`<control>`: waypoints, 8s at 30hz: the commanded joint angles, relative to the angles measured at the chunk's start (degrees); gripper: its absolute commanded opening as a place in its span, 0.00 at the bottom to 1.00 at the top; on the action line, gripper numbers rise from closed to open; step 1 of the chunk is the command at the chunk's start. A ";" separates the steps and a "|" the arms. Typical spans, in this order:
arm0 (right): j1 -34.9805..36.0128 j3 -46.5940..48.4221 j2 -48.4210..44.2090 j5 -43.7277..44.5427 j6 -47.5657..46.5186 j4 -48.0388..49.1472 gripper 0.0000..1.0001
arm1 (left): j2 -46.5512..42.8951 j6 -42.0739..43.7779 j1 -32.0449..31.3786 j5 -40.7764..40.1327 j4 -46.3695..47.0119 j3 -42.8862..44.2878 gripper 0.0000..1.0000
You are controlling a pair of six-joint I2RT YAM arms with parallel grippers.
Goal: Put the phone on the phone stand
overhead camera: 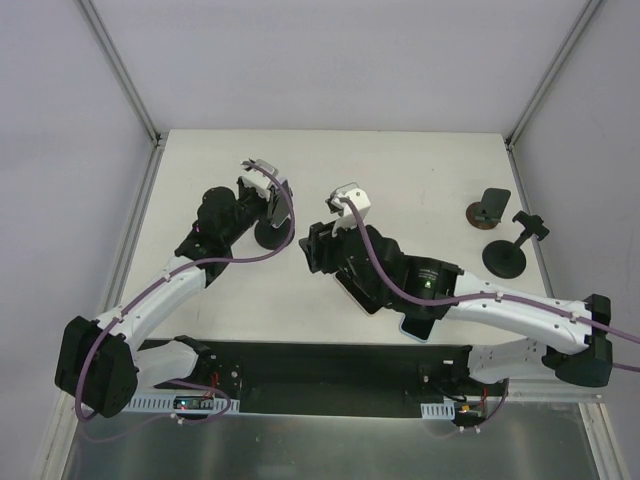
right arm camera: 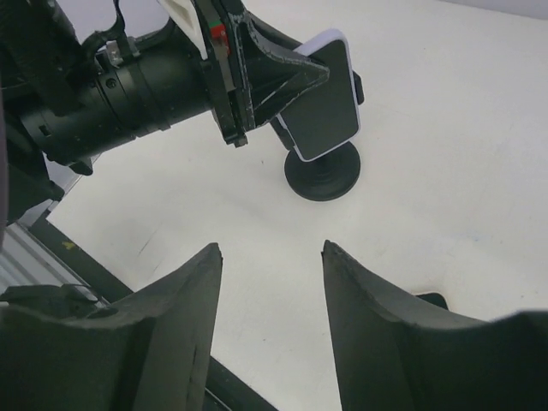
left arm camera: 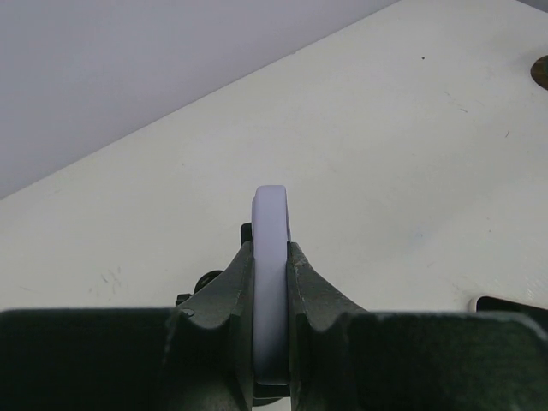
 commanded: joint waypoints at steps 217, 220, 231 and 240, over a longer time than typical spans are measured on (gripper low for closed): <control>-45.62 -32.91 -17.17 -57.43 -9.83 14.09 0.98 | 38.28 -29.17 26.64 6.83 -12.33 57.65 0.97; -45.80 -32.38 -17.34 -53.73 -4.73 12.59 0.98 | 28.71 -33.83 25.59 5.61 -13.67 47.20 0.95; -52.64 -23.50 -21.64 -32.73 -2.53 -11.21 1.00 | 13.12 -24.99 3.63 13.33 -21.49 28.80 0.92; -83.84 -21.65 -20.61 -44.99 1.35 -15.98 0.99 | 9.70 -23.91 -4.11 18.78 -24.04 27.75 0.90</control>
